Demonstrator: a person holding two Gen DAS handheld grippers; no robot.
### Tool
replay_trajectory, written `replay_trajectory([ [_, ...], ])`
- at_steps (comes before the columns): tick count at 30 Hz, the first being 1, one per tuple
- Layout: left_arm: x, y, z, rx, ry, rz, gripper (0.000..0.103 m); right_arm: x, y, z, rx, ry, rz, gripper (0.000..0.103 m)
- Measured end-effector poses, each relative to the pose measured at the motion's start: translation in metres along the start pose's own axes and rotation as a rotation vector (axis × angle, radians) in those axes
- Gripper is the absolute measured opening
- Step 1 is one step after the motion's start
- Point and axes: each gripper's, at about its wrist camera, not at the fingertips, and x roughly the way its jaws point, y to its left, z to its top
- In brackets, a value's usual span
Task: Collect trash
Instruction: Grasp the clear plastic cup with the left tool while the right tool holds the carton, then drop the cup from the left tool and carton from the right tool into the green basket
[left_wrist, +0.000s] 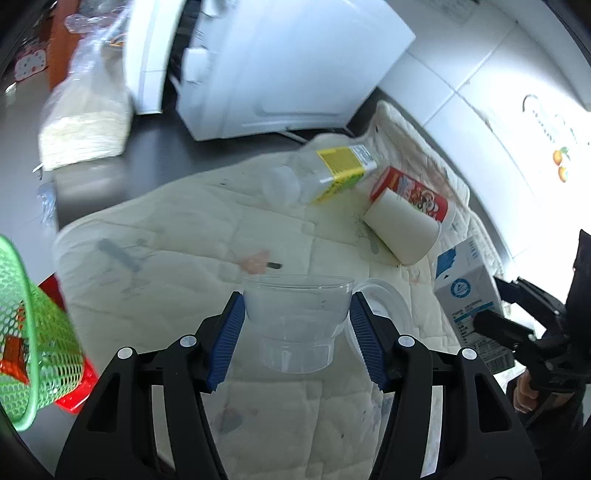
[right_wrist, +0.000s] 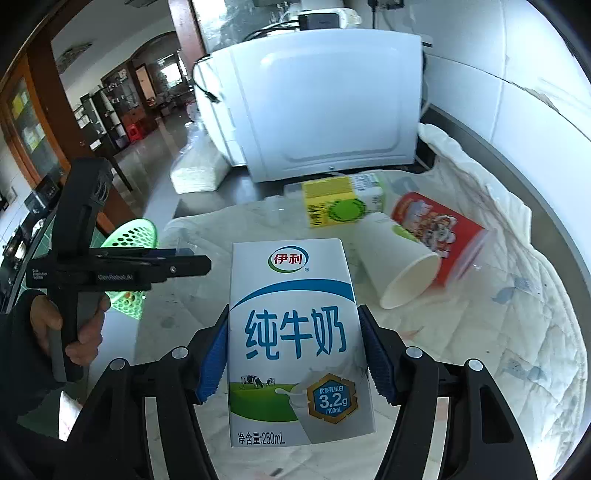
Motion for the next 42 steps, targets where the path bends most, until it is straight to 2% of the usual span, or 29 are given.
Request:
replay_trajectory([
  [5,-0.040,0.020,-0.009,-0.019,-0.057,0.004,0.058,0.006,0.025,0.006,-0.035,0.000,0.031,0.063],
  [12,-0.102,0.070,-0.025,-0.089,-0.142,0.069,0.058,0.025,0.080,0.026,-0.115,0.002,0.114,0.063],
  [15,-0.131,0.099,-0.033,-0.126,-0.179,0.114,0.058,0.040,0.111,0.036,-0.154,0.008,0.156,0.063],
  [18,-0.162,0.137,-0.043,-0.174,-0.213,0.191,0.058,0.057,0.143,0.047,-0.194,0.015,0.198,0.063],
  [22,-0.186,0.188,-0.056,-0.248,-0.223,0.281,0.058,0.078,0.184,0.060,-0.233,0.025,0.253,0.063],
  [25,-0.192,0.220,-0.064,-0.295,-0.213,0.332,0.058,0.093,0.209,0.068,-0.251,0.033,0.282,0.063],
  [31,-0.187,0.270,-0.078,-0.374,-0.166,0.388,0.061,0.128,0.260,0.085,-0.282,0.051,0.323,0.063],
  [34,-0.185,0.285,-0.086,-0.408,-0.154,0.386,0.062,0.146,0.284,0.094,-0.297,0.062,0.337,0.063],
  [38,-0.189,0.296,-0.100,-0.439,-0.163,0.376,0.072,0.168,0.310,0.098,-0.314,0.078,0.346,0.063],
  [42,-0.195,0.301,-0.110,-0.462,-0.169,0.378,0.072,0.194,0.333,0.104,-0.328,0.096,0.341,0.063],
])
